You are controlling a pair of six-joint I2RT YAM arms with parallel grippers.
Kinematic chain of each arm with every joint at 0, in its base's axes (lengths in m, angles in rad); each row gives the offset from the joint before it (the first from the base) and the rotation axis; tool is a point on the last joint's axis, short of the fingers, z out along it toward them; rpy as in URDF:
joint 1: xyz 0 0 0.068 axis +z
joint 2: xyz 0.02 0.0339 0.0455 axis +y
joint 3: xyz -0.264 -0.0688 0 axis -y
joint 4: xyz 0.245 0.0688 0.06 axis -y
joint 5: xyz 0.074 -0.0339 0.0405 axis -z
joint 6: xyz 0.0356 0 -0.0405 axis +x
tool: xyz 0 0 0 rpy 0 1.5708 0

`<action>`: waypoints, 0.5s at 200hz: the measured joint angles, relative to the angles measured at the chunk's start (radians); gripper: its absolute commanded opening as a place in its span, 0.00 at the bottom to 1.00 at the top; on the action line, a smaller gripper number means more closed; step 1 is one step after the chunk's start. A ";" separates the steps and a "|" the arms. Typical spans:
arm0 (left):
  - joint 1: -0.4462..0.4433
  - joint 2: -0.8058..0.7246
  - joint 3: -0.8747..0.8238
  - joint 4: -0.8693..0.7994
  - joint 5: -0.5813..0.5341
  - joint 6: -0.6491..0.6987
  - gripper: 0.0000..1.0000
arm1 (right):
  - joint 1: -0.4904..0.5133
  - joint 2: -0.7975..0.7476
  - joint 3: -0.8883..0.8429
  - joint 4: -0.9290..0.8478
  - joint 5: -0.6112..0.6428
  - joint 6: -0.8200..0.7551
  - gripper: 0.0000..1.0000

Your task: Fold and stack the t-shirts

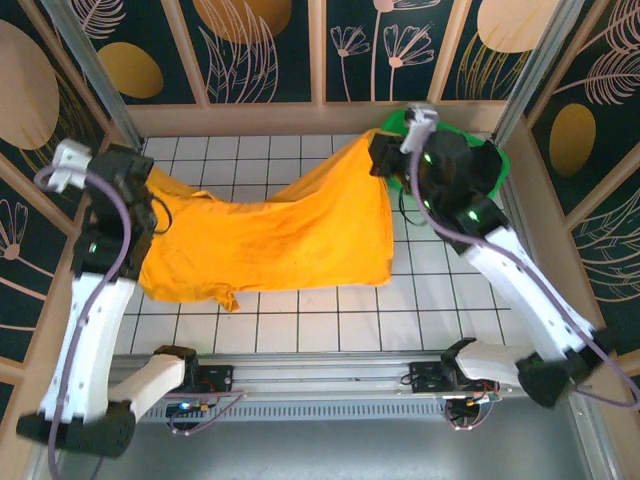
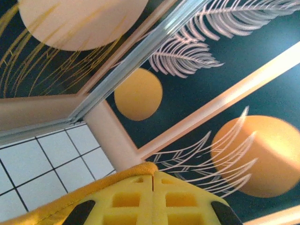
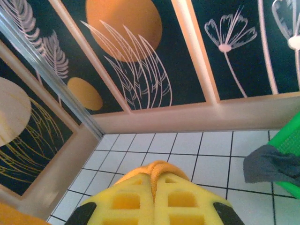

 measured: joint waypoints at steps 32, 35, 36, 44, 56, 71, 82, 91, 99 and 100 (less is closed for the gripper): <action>0.064 0.341 0.075 0.003 0.032 -0.001 0.00 | -0.080 0.375 0.156 0.059 -0.147 0.036 0.03; 0.074 0.378 0.078 0.003 0.041 -0.001 0.00 | -0.085 0.419 0.179 0.058 -0.158 0.039 0.12; 0.079 0.394 0.081 0.002 0.046 -0.001 0.00 | -0.088 0.441 0.192 0.054 -0.167 0.040 0.15; 0.103 0.480 0.093 -0.002 0.075 -0.001 0.06 | -0.100 0.546 0.267 0.034 -0.188 0.051 0.39; 0.141 0.602 0.122 -0.004 0.154 0.010 0.38 | -0.114 0.722 0.417 -0.015 -0.214 0.075 0.60; 0.182 0.774 0.234 -0.023 0.311 0.031 0.52 | -0.129 0.892 0.570 -0.068 -0.220 0.089 0.69; 0.198 0.872 0.319 -0.027 0.401 0.053 0.53 | -0.140 0.966 0.626 -0.120 -0.220 0.105 0.69; 0.201 0.914 0.349 -0.026 0.461 0.063 0.55 | -0.147 1.004 0.659 -0.168 -0.220 0.122 0.67; 0.200 0.915 0.345 -0.039 0.498 0.068 0.56 | -0.152 1.030 0.686 -0.205 -0.219 0.141 0.66; 0.200 0.914 0.344 -0.040 0.502 0.068 0.56 | -0.153 1.031 0.687 -0.207 -0.219 0.142 0.66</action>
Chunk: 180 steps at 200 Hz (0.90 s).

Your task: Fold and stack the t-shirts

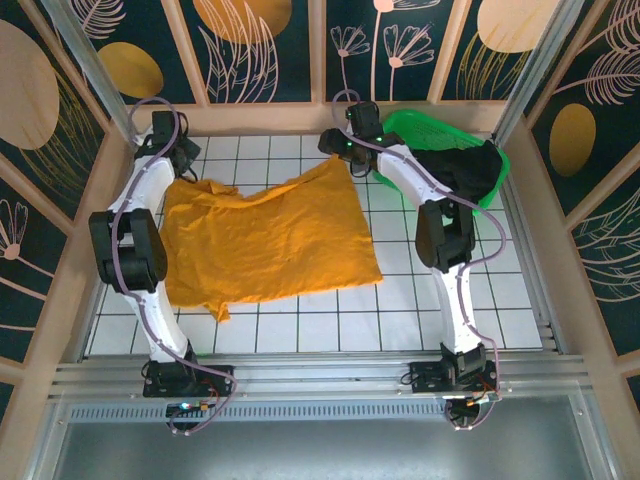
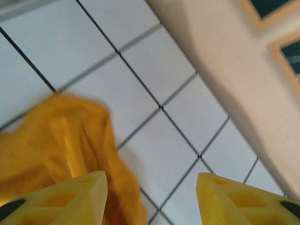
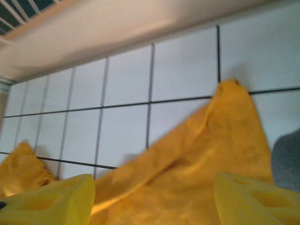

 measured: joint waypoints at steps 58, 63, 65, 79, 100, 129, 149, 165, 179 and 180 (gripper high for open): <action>-0.013 -0.290 -0.252 0.002 0.143 0.000 0.51 | -0.011 0.053 0.058 -0.092 0.034 0.135 0.51; -0.013 -0.314 -0.277 0.002 0.147 0.000 0.51 | -0.016 0.069 0.074 -0.095 0.040 0.139 0.50; -0.013 -0.325 -0.289 0.002 0.148 0.000 0.51 | -0.017 0.074 0.079 -0.097 0.042 0.143 0.50; -0.013 -0.374 -0.352 -0.006 0.157 0.003 0.51 | -0.038 0.112 0.103 -0.107 0.063 0.152 0.48; -0.013 -0.404 -0.428 -0.034 0.165 0.012 0.50 | -0.082 0.138 0.109 -0.111 0.066 0.151 0.48; -0.013 -0.404 -0.490 -0.089 0.157 0.035 0.48 | -0.159 0.140 0.109 -0.108 0.054 0.122 0.53; -0.013 -0.403 -0.514 -0.112 0.137 0.058 0.46 | -0.188 0.140 0.109 -0.106 0.038 0.076 0.58; -0.013 -0.396 -0.524 -0.118 0.126 0.074 0.45 | -0.174 0.127 0.100 -0.106 0.042 0.039 0.61; -0.013 -0.372 -0.526 -0.119 0.118 0.088 0.43 | -0.138 0.071 0.023 -0.093 0.050 0.018 0.62; -0.013 -0.370 -0.526 -0.119 0.117 0.089 0.42 | -0.135 0.066 0.016 -0.092 0.050 0.017 0.62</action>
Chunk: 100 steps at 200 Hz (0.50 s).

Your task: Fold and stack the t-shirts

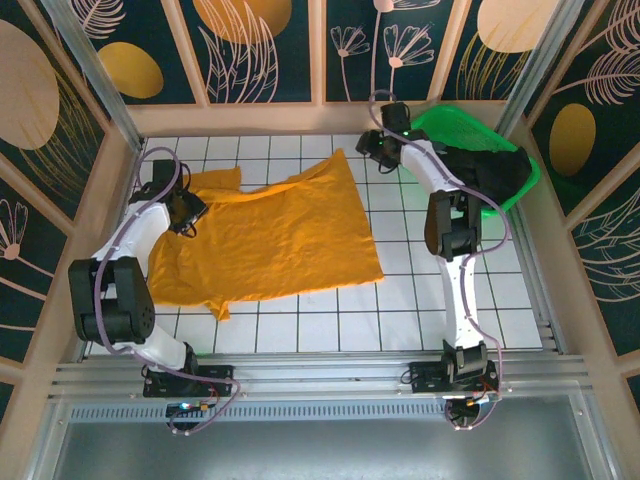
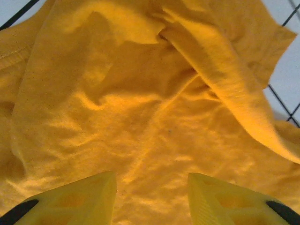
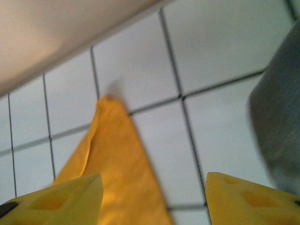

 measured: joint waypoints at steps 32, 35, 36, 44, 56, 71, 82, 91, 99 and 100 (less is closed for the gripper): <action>0.000 0.089 0.000 0.002 -0.005 0.018 0.39 | 0.135 -0.237 -0.267 0.030 0.017 -0.009 0.62; 0.000 0.094 0.000 0.002 -0.005 0.021 0.39 | 0.148 -0.257 -0.290 0.036 0.016 -0.008 0.62; 0.000 0.099 0.000 0.003 -0.004 0.020 0.39 | 0.154 -0.268 -0.301 0.038 0.016 -0.008 0.62; 0.000 0.124 0.000 0.006 -0.001 0.024 0.39 | 0.189 -0.321 -0.361 0.057 0.014 -0.008 0.60; -0.001 0.164 0.000 0.010 0.006 0.029 0.38 | 0.234 -0.380 -0.441 0.088 -0.002 -0.002 0.59; -0.008 0.216 0.001 0.020 0.021 0.035 0.38 | 0.272 -0.405 -0.523 0.131 -0.033 0.007 0.57; -0.018 0.246 0.005 0.021 0.026 0.040 0.38 | 0.285 -0.395 -0.567 0.151 -0.051 0.021 0.54; -0.030 0.268 0.015 0.023 0.027 0.043 0.37 | 0.288 -0.372 -0.597 0.159 -0.062 0.029 0.53; -0.039 0.272 0.029 0.029 0.035 0.046 0.37 | 0.286 -0.346 -0.614 0.163 -0.064 0.037 0.51; -0.040 0.272 0.030 0.030 0.036 0.046 0.37 | 0.285 -0.343 -0.615 0.163 -0.063 0.039 0.51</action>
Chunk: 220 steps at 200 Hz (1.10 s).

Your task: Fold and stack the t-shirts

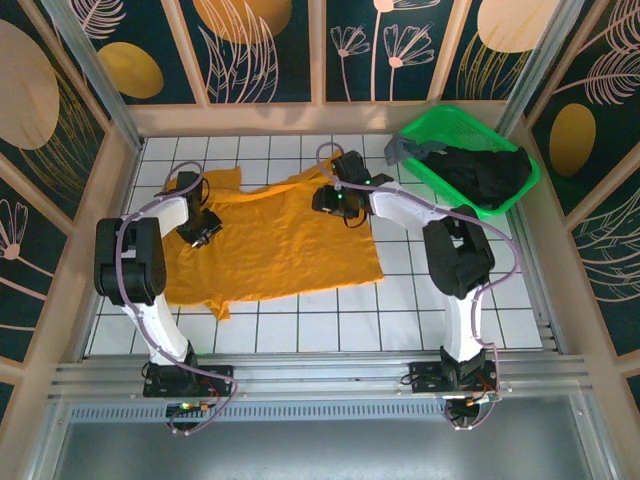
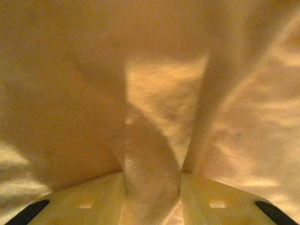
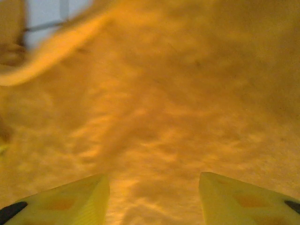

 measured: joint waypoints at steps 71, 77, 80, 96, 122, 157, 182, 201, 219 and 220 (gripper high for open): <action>-0.085 0.141 0.175 0.085 0.125 0.014 0.49 | -0.203 0.114 0.016 -0.038 0.018 0.020 0.46; -0.090 0.154 0.198 0.084 0.129 0.018 0.51 | -0.225 0.114 0.020 -0.045 0.024 0.016 0.46; -0.091 0.159 0.208 0.084 0.130 0.023 0.53 | -0.234 0.114 0.023 -0.048 0.027 0.013 0.47; -0.096 0.164 0.248 0.075 0.121 0.033 0.57 | -0.272 0.114 0.040 -0.074 0.048 -0.007 0.48; -0.096 0.090 0.250 0.051 0.044 0.050 0.50 | -0.277 0.110 0.079 -0.096 0.061 -0.052 0.54; -0.069 -0.186 0.070 -0.010 -0.089 0.043 0.42 | -0.238 0.020 0.064 -0.110 0.063 -0.092 0.60; 0.034 -0.346 -0.124 -0.048 -0.111 0.040 0.42 | -0.207 -0.150 -0.047 -0.098 0.044 -0.092 0.60; 0.119 -0.383 -0.244 -0.074 -0.118 0.041 0.43 | -0.197 -0.312 -0.190 -0.082 0.014 -0.079 0.60; 0.150 -0.383 -0.319 -0.097 -0.116 0.041 0.43 | -0.203 -0.425 -0.318 -0.077 -0.004 -0.055 0.60; 0.151 -0.384 -0.321 -0.097 -0.115 0.042 0.43 | -0.203 -0.428 -0.323 -0.077 -0.005 -0.054 0.60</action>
